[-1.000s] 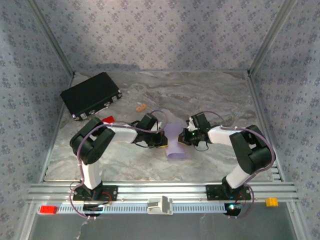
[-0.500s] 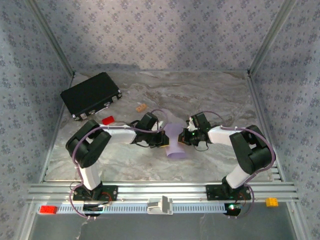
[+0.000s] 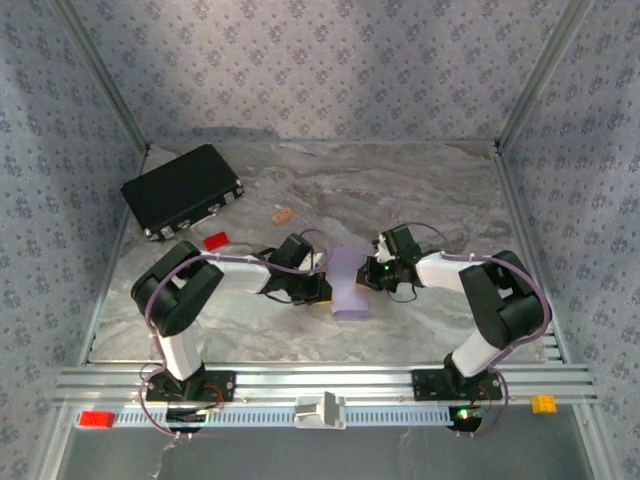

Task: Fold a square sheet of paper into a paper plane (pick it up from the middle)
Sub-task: First fold the square sheet of paper in half at the center of the table.

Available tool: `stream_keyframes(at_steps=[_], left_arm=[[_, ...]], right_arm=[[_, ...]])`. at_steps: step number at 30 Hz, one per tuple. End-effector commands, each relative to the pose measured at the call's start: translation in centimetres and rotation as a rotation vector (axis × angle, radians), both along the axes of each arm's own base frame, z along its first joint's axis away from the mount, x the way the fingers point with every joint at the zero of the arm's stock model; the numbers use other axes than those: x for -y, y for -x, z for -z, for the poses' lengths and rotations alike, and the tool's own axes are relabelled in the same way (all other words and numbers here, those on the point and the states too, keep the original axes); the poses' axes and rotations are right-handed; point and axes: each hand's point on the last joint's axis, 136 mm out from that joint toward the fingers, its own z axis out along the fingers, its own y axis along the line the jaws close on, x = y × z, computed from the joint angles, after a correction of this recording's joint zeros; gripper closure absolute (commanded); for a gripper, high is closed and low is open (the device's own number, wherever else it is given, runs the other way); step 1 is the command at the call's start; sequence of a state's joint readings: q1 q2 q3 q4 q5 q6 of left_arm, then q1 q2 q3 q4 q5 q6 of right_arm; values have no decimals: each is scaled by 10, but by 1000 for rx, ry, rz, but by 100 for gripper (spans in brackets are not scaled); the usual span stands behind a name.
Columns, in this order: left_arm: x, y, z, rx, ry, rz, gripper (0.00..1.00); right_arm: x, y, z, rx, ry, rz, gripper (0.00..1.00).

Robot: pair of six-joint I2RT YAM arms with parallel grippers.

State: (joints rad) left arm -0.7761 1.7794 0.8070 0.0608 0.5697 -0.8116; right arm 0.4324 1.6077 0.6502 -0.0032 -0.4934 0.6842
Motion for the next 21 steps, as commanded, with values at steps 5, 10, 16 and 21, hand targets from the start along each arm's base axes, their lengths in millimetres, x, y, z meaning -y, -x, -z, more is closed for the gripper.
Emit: stream_keyframes(at_steps=[5, 10, 16, 21], left_arm=[[18, -4, -34, 35, 56, 12, 92], [26, -3, -28, 3, 87, 11, 92], [21, 11, -7, -48, 42, 42, 92], [3, 27, 9, -53, -65, 80, 92]], right_arm=[[39, 34, 42, -149, 193, 62, 100], [39, 35, 43, -149, 195, 59, 100], [40, 36, 44, -152, 198, 61, 100], [42, 38, 46, -159, 211, 61, 100]])
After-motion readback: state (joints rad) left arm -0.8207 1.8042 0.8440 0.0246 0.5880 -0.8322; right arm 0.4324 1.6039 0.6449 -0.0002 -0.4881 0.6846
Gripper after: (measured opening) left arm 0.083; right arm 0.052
